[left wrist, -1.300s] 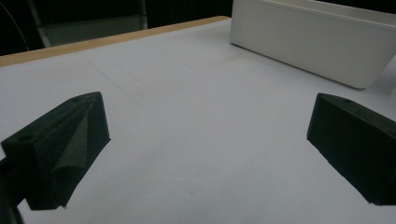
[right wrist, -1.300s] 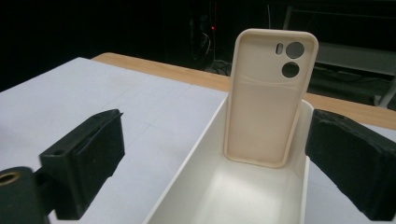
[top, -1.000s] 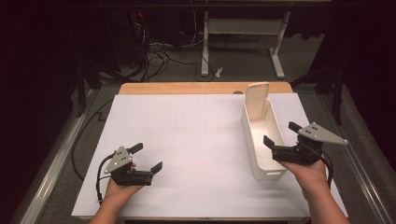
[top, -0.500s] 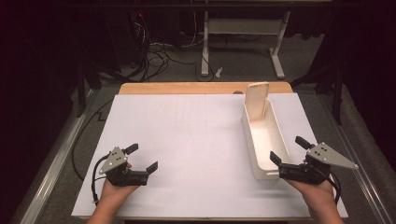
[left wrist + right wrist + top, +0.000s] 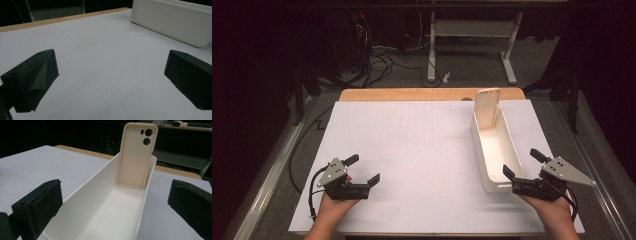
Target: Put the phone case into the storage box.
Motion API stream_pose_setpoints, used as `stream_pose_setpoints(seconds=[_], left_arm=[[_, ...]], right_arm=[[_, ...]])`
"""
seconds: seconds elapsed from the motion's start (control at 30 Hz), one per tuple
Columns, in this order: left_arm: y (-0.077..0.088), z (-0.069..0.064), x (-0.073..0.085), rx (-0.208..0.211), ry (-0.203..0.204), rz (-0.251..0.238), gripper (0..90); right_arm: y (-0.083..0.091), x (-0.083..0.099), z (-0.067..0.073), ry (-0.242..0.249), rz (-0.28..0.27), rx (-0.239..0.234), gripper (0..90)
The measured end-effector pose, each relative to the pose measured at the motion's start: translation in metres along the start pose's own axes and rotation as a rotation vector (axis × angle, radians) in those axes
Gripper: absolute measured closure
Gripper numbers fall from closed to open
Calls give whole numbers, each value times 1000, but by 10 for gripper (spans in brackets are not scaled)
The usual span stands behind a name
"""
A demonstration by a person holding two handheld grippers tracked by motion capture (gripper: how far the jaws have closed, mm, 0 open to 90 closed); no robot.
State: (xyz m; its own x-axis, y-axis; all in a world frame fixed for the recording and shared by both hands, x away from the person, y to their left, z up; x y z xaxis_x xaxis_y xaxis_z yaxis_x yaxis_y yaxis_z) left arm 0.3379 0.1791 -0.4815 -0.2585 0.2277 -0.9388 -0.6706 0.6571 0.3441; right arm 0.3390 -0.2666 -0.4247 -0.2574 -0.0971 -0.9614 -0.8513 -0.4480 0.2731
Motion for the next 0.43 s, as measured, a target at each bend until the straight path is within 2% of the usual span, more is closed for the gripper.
stream_pose_setpoints(seconds=[0.43], left_arm=[[0, 0, 0, -4, -4, 3, 2]], right_arm=[[1, -1, 4, 34, -10, -4, 0]])
Point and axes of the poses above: each handheld gripper's, and its own axes: y roughly backward along the jaws, x roughly out of its underside, z roughly to its left, the point moved 8 cm from there along -y, roughly forward along the jaws, and after that the axes turned 4 degrees about -y, right-handed, at the moved point
